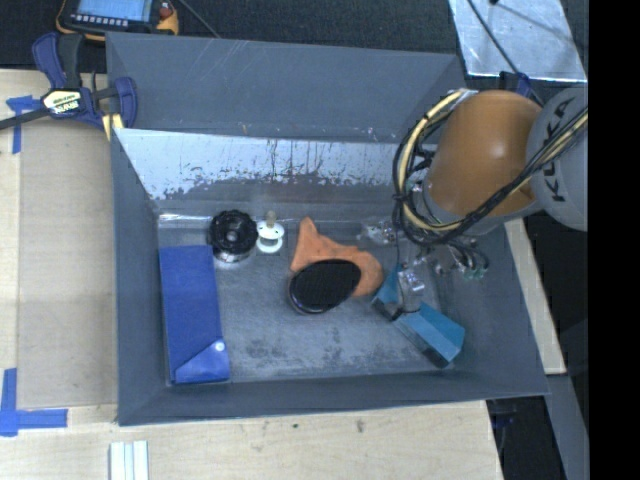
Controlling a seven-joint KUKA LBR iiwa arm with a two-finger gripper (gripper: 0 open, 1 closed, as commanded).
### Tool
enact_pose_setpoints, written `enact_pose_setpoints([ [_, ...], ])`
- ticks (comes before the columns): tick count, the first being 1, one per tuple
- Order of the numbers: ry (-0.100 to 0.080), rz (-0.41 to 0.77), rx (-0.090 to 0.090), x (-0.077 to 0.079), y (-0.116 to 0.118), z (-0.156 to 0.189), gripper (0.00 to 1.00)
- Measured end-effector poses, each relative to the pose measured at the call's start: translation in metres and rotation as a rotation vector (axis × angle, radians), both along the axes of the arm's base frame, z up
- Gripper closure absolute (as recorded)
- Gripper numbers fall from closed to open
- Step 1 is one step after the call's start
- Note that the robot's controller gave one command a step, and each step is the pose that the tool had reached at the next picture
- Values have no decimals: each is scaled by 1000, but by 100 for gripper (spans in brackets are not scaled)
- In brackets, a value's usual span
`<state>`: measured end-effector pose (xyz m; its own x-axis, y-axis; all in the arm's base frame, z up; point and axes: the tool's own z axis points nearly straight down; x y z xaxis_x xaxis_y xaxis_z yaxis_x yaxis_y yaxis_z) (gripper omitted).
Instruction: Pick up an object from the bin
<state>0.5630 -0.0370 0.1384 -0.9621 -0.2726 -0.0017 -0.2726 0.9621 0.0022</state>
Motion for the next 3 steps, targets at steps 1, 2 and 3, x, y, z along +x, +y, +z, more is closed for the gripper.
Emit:
enact_pose_setpoints([
  [1,-1,0,-3,6,8,-19,0],
  [2,-8,0,-2,36,43,-62,100],
  [3,-8,1,-2,36,43,-62,100],
])
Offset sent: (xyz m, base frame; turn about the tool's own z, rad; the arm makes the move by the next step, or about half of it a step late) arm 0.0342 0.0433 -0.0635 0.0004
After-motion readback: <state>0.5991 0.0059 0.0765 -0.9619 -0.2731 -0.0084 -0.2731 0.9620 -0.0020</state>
